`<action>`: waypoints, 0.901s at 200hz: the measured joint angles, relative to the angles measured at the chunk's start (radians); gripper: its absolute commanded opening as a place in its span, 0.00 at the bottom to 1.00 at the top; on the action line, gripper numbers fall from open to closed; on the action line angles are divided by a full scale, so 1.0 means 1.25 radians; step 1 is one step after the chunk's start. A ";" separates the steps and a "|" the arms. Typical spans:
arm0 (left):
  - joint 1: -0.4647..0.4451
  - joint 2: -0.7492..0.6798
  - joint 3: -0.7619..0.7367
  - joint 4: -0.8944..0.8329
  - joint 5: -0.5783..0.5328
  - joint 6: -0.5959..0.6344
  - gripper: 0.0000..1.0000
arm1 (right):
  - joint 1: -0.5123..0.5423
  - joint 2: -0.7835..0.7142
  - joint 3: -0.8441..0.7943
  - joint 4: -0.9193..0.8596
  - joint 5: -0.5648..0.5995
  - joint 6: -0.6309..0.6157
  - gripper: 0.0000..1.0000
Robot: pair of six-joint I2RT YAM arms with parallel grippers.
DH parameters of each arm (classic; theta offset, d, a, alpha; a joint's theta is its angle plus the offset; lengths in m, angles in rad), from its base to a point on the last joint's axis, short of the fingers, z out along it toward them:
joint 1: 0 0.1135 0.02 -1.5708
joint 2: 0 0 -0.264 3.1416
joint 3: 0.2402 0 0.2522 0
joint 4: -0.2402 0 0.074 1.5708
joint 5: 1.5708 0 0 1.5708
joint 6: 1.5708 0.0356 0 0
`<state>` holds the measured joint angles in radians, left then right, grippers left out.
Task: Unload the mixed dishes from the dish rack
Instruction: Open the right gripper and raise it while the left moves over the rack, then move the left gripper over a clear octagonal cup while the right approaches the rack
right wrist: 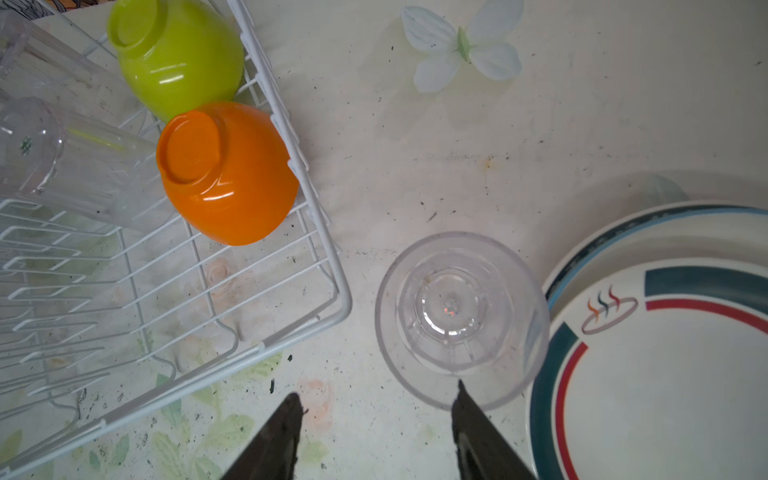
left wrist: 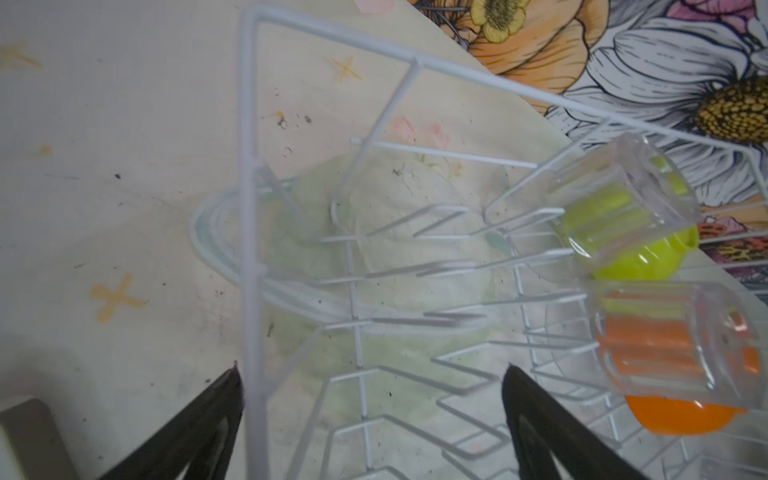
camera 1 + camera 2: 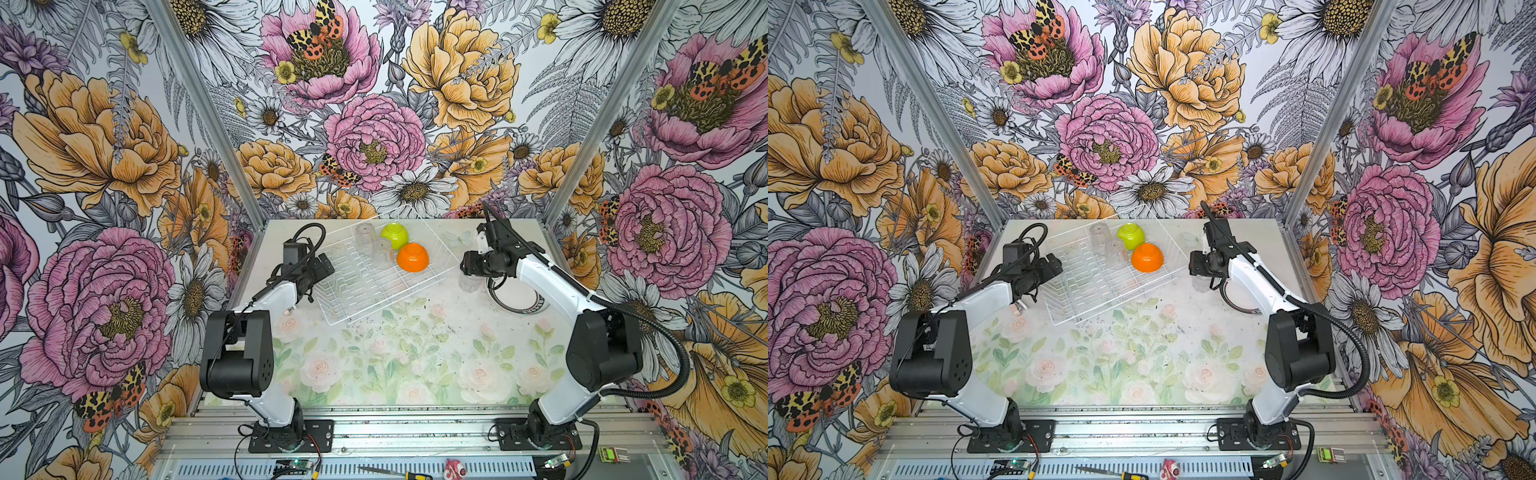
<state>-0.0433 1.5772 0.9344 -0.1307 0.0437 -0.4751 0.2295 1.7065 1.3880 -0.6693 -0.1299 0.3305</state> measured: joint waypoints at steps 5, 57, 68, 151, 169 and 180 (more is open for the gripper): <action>-0.013 -0.020 -0.012 -0.001 0.000 0.000 0.99 | 0.000 0.016 0.016 0.001 0.000 -0.003 0.58; -0.056 -0.213 -0.090 -0.064 -0.020 -0.010 0.99 | 0.000 0.180 0.179 0.012 -0.017 -0.030 0.49; -0.067 -0.260 -0.096 -0.073 -0.022 -0.011 0.98 | 0.000 0.205 0.201 0.013 -0.017 -0.035 0.48; -0.082 -0.500 -0.137 -0.120 -0.038 -0.015 0.99 | 0.023 0.269 0.255 0.013 -0.037 -0.072 0.21; -0.082 -0.508 -0.146 -0.129 -0.038 -0.019 0.99 | 0.034 0.269 0.254 0.013 -0.020 -0.082 0.10; -0.082 -0.511 -0.150 -0.133 -0.038 -0.021 0.99 | 0.042 0.267 0.250 0.010 -0.031 -0.114 0.06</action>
<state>-0.1455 0.9390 0.7467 -0.2966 -0.0040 -0.5011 0.2813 2.0403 1.7004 -0.6567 -0.1688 0.1886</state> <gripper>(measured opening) 0.986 0.103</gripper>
